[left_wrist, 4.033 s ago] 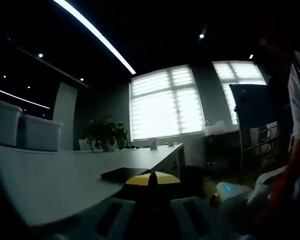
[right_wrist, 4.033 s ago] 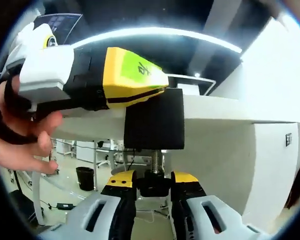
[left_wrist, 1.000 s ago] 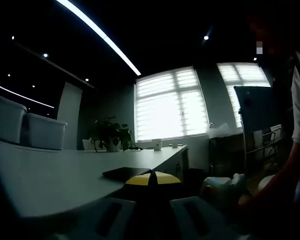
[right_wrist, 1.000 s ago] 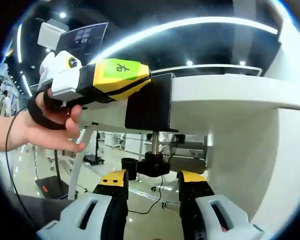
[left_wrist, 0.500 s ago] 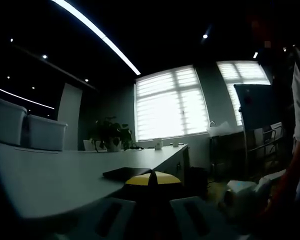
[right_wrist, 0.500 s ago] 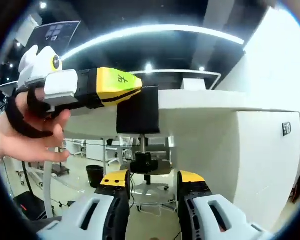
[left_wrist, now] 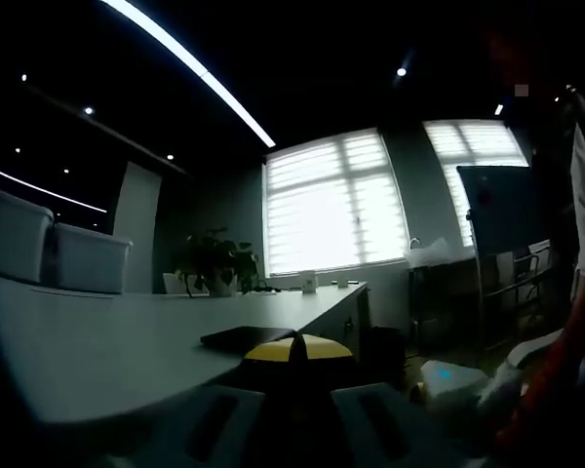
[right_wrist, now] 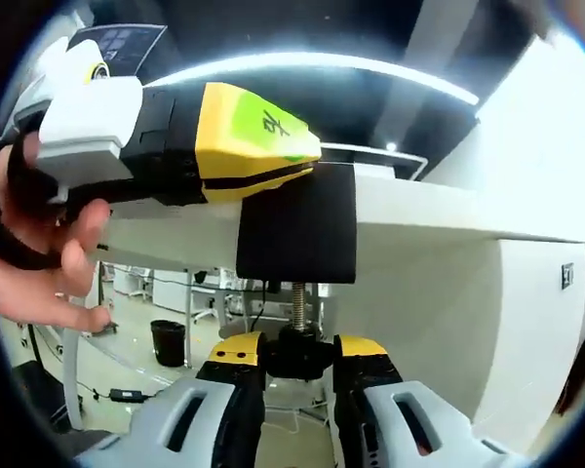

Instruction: Clamp the fixed fixture on the desktop, loosen the retaining clip, secure it to the edge of the desk, and tighten the retaining clip.

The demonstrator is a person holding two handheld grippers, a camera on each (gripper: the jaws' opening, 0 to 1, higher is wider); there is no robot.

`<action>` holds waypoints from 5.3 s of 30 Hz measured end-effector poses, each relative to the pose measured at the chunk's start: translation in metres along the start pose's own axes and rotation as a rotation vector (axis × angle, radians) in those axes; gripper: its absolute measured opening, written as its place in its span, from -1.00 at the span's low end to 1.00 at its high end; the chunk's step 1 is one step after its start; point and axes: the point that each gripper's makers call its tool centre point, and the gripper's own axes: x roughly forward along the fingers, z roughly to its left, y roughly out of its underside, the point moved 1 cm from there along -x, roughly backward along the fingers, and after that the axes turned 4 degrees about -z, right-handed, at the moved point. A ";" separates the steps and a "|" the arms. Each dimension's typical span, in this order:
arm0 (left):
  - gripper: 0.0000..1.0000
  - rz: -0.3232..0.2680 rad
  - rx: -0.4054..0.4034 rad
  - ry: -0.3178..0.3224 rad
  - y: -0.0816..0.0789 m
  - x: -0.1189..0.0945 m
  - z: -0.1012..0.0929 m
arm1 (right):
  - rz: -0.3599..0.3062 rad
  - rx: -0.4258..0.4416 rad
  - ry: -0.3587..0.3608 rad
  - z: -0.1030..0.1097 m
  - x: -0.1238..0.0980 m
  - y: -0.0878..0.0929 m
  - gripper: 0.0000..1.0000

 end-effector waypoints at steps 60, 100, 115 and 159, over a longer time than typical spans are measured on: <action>-0.98 0.006 0.011 0.016 0.003 -0.001 -0.001 | 0.124 -0.065 0.074 -0.001 -0.004 -0.001 -0.47; -0.98 0.005 0.013 0.013 0.002 -0.003 -0.001 | 0.067 0.107 -0.075 0.004 -0.025 -0.003 -0.20; -0.98 -0.010 -0.013 0.011 0.001 -0.002 0.000 | 0.046 -0.018 0.026 -0.002 0.007 0.005 -0.47; -0.98 -0.007 -0.019 0.012 0.001 -0.003 0.000 | 0.046 0.098 0.011 -0.017 -0.029 -0.017 -0.18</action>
